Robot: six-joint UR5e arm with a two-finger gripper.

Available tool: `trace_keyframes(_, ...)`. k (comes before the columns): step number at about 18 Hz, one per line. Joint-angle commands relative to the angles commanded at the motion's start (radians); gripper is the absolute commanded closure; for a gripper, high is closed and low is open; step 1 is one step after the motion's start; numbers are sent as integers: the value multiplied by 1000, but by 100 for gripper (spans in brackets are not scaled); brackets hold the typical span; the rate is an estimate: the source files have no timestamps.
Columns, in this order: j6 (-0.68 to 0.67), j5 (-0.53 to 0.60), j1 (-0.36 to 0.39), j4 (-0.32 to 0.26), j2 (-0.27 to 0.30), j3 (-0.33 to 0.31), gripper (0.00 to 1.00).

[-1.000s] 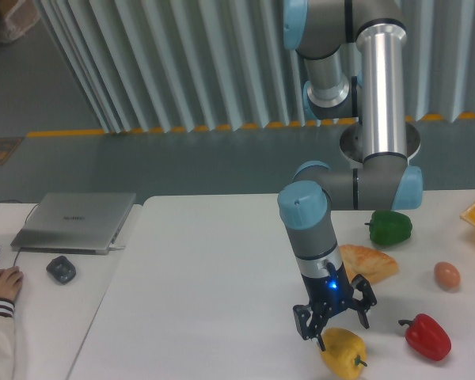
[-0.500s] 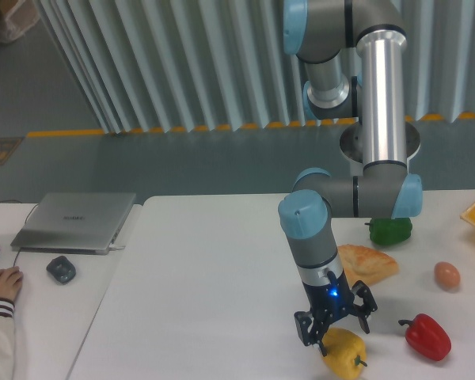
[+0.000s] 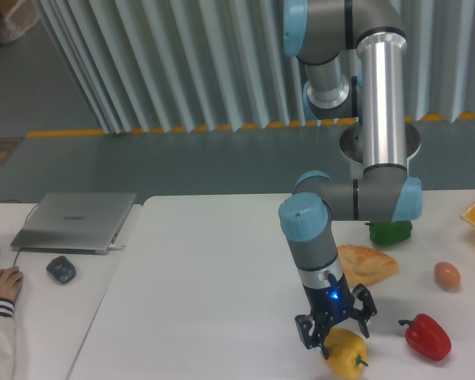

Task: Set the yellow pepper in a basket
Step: 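Lower the open gripper around the yellow pepper and close it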

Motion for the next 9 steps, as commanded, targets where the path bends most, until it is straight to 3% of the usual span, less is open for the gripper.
trace_keyframes(2,0,0,0,0,-2,2,17)
trace_keyframes(3,0,0,0,0,0,2,30)
trace_keyframes(9,3,-2,0,0,6,-8,39)
